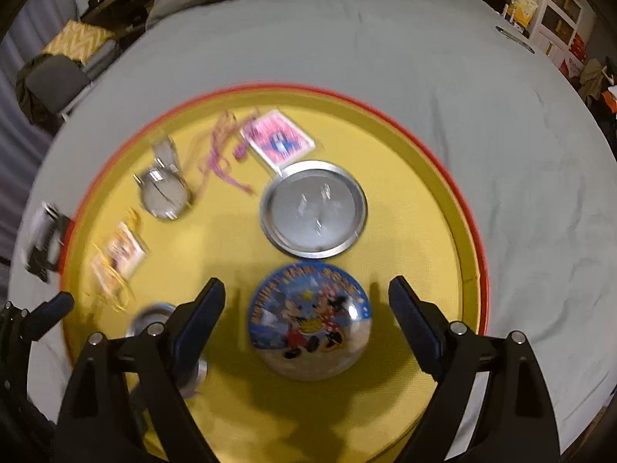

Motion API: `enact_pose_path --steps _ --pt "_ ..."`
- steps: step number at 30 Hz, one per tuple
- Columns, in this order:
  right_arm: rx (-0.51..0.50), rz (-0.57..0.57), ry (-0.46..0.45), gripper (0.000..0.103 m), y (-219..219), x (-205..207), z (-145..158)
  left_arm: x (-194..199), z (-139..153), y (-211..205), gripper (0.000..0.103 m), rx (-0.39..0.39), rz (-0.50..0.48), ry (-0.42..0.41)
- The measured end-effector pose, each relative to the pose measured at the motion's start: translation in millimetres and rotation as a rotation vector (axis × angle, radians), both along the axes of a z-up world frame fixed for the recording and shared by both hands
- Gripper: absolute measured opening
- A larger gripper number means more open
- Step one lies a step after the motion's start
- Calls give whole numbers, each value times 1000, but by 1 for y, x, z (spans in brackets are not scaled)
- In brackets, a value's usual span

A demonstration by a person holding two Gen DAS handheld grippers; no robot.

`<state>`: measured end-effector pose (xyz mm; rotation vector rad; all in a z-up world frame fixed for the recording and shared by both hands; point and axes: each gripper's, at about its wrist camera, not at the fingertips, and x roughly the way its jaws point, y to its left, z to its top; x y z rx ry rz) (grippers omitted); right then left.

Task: Organize jewelry
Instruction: 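Open the right gripper over the tray releasing the Mickey badge while the left gripper releases the silver button, then grasp the white headphones with the left gripper while the right gripper grasps the black fitness band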

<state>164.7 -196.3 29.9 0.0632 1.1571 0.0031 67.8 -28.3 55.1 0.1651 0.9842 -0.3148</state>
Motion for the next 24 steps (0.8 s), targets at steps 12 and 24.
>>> enact_pose_path --steps 12,24 --pt "33 119 -95 89 84 16 58 63 37 133 97 70 215 77" --pt "108 330 -13 89 207 33 34 92 -17 237 97 75 419 207"
